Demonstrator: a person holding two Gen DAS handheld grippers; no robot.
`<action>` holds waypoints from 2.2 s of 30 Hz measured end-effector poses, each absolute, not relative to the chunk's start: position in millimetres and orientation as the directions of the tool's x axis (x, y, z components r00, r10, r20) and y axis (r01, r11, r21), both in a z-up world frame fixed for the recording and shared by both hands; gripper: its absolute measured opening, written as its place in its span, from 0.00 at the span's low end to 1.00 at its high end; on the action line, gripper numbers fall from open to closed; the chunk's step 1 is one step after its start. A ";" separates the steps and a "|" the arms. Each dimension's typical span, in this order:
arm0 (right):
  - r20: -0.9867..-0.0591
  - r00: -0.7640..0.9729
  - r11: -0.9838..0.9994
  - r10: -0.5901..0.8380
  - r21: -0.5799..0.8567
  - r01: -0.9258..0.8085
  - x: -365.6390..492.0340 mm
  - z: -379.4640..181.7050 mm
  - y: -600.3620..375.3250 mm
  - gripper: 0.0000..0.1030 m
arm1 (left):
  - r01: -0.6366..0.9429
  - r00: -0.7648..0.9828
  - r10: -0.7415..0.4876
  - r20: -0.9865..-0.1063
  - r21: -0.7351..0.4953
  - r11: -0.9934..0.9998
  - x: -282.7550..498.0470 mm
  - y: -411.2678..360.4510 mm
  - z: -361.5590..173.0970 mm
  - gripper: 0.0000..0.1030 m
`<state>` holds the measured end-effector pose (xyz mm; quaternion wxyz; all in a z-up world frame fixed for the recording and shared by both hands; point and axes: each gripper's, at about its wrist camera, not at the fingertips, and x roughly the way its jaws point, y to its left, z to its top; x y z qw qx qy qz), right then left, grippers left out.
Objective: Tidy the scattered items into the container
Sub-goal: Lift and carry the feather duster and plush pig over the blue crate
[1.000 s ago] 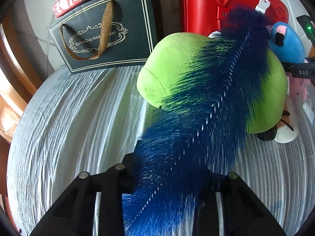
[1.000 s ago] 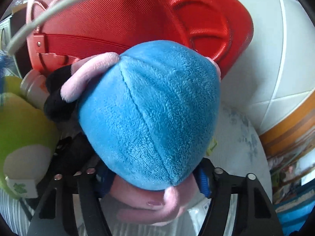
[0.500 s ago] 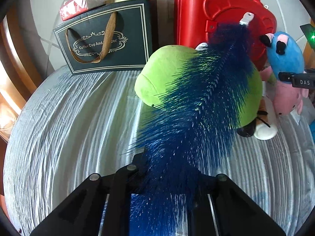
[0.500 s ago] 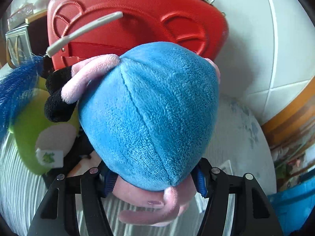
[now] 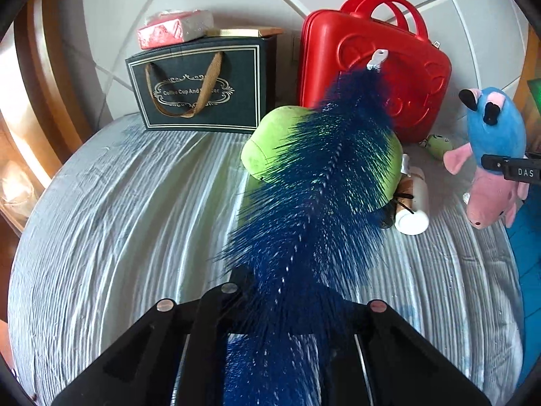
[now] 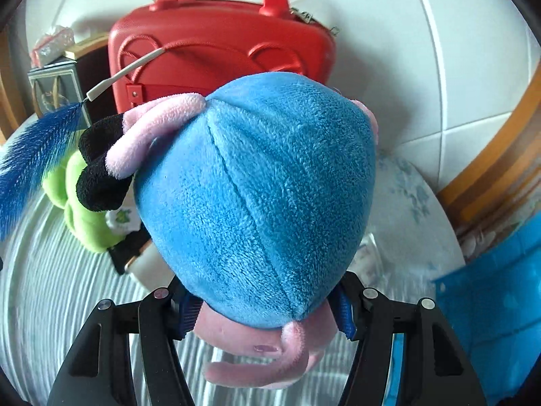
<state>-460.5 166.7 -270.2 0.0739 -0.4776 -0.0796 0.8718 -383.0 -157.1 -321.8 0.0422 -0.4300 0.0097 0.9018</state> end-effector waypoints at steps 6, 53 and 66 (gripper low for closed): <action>-0.825 -0.535 -0.981 0.183 -0.186 -0.050 -428.7 -246.1 164.0 0.61 | -0.057 -0.631 0.031 -0.775 0.007 -0.998 -352.7 -165.4 -297.3 0.09; -0.757 -0.652 -0.998 -0.041 -0.002 0.065 -173.9 -74.6 149.4 0.61 | 0.060 -0.747 -0.041 -0.664 -0.005 -0.998 -199.4 -129.7 -100.3 0.09; -0.729 -0.676 -0.993 -0.105 0.041 0.110 -130.5 -47.1 187.4 0.61 | 0.060 -0.778 -0.038 -0.627 -0.013 -0.998 -159.3 -84.3 -66.0 0.09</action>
